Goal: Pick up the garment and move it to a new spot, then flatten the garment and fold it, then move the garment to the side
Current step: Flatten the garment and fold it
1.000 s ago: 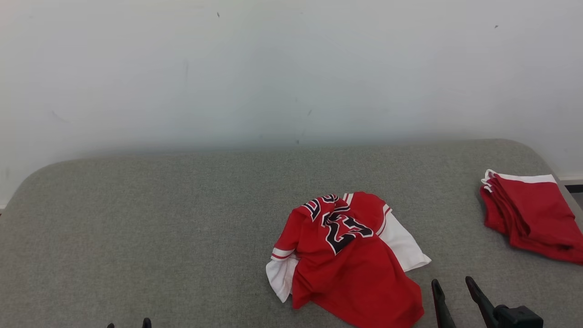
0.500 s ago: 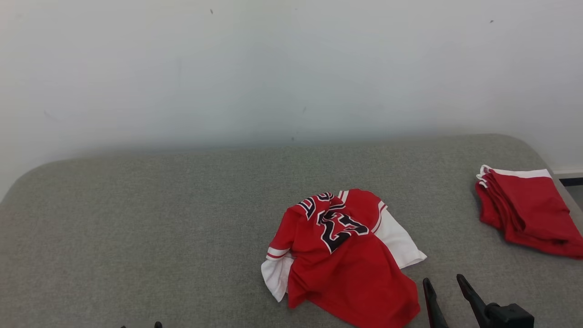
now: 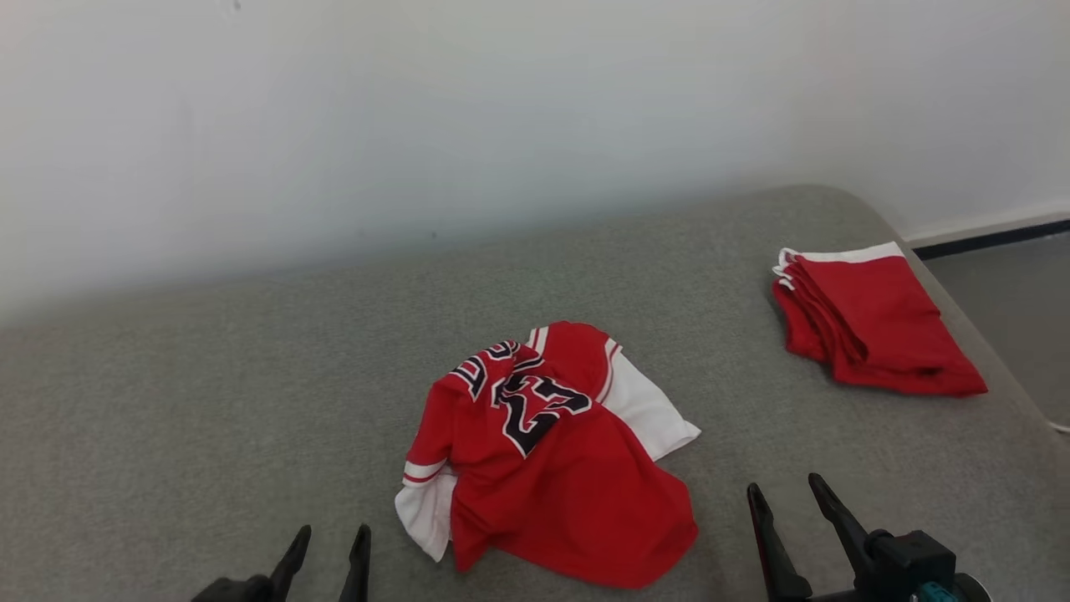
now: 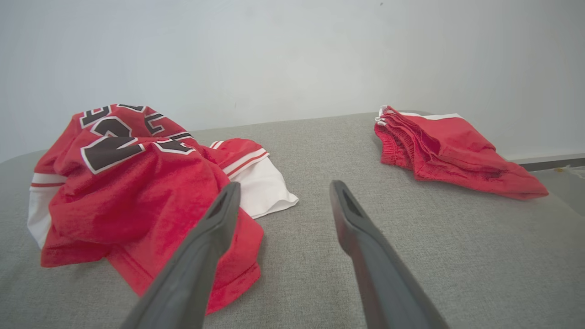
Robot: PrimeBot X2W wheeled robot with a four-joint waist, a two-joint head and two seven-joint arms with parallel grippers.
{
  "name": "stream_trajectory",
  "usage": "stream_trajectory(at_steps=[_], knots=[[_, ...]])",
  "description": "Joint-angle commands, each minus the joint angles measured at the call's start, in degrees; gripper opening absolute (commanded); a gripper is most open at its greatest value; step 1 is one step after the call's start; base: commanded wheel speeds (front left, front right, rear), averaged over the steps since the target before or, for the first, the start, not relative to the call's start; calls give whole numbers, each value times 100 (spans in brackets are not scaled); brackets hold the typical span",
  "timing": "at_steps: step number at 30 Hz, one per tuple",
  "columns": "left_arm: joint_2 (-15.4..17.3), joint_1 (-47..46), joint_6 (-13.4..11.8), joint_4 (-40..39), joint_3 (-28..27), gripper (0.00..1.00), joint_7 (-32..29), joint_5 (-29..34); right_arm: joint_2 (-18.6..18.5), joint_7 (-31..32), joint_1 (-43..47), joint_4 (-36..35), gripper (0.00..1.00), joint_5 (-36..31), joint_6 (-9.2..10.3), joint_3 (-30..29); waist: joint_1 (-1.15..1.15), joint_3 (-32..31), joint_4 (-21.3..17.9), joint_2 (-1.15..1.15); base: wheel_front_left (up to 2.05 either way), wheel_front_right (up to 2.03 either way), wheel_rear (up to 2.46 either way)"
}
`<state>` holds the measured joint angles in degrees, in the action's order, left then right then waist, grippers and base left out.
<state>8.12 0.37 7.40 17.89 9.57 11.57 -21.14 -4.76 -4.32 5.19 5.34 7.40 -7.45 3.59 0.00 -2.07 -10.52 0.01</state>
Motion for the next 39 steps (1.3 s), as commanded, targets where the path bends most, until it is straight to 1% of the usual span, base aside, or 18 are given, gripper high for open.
stream_trajectory(at_steps=[1, 7, 12, 14, 15, 16, 18, 22, 27, 30, 33, 35, 37, 39], knots=[[88, -239, 2, 213, 45, 100, -106, -121, 21, -40, -83, 25, 100, 36, -5, 38, 0, 259, -542, -1, 0, 0, 0], [67, -654, -26, 775, 57, 100, -265, -189, 74, -136, -169, 115, 100, 153, -5, 108, 0, 350, -995, -1, 0, 0, 0], [115, -858, -93, 1041, 106, 100, -322, -98, 88, -184, -191, 177, 100, 149, -5, 126, 0, 378, -1147, -1, 0, 0, 0], [127, -965, -177, 1167, 120, 100, -344, -41, 88, -194, -210, 191, 100, 141, -5, 124, 0, 383, -1179, -1, 0, 0, 0], [140, -1033, -252, 1212, 117, 47, -303, -9, 89, -203, -218, 199, 100, 142, -5, 122, 0, 384, -1189, -1, 0, 0, 0], [138, -1096, -303, 1230, 105, 0, -236, 9, 87, -211, -225, 205, 100, 143, -5, 117, 0, 385, -1192, -1, 0, 0, 0], [104, -1232, -414, 1242, 89, 0, -81, 86, 86, -218, -229, 211, 100, 127, -5, 88, 0, 381, -1177, -1, 0, 0, 0], [22, -1621, -517, 1209, 94, 0, 133, 175, 68, -198, -231, 215, 100, 76, -5, 78, 0, 347, -1064, -1, 0, 0, 0], [-193, -2642, -451, 1019, 410, 0, 269, 429, 54, -179, -255, 221, 100, 66, -5, 130, 0, 276, -895, -1, 0, 0, 0], [-338, -3401, -449, 744, 624, 0, 333, 651, 54, -150, -270, 231, 100, 60, -5, 179, 0, 226, -849, -1, 0, 0, 0], [-458, -4019, -415, 405, 858, 0, 361, 721, 63, -149, -261, 245, 100, 64, -5, 211, 0, 188, -853, -1, 0, 0, 0], [-492, -4359, -443, 62, 946, 0, 370, 737, 69, -153, -257, 256, 100, 73, -5, 238, 0, 176, -863, -1, 0, 0, 0], [-510, -4485, -514, -284, 966, 0, 361, 663, 76, -169, -243, 268, 100, 81, -5, 244, 0, 175, -857, -1, 0, 0, 0], [-510, -4406, -594, -533, 966, 0, 362, 572, 82, -183, -218, 277, 100, 84, -5, 228, 0, 184, -819, -1, 0, 0, 0]])
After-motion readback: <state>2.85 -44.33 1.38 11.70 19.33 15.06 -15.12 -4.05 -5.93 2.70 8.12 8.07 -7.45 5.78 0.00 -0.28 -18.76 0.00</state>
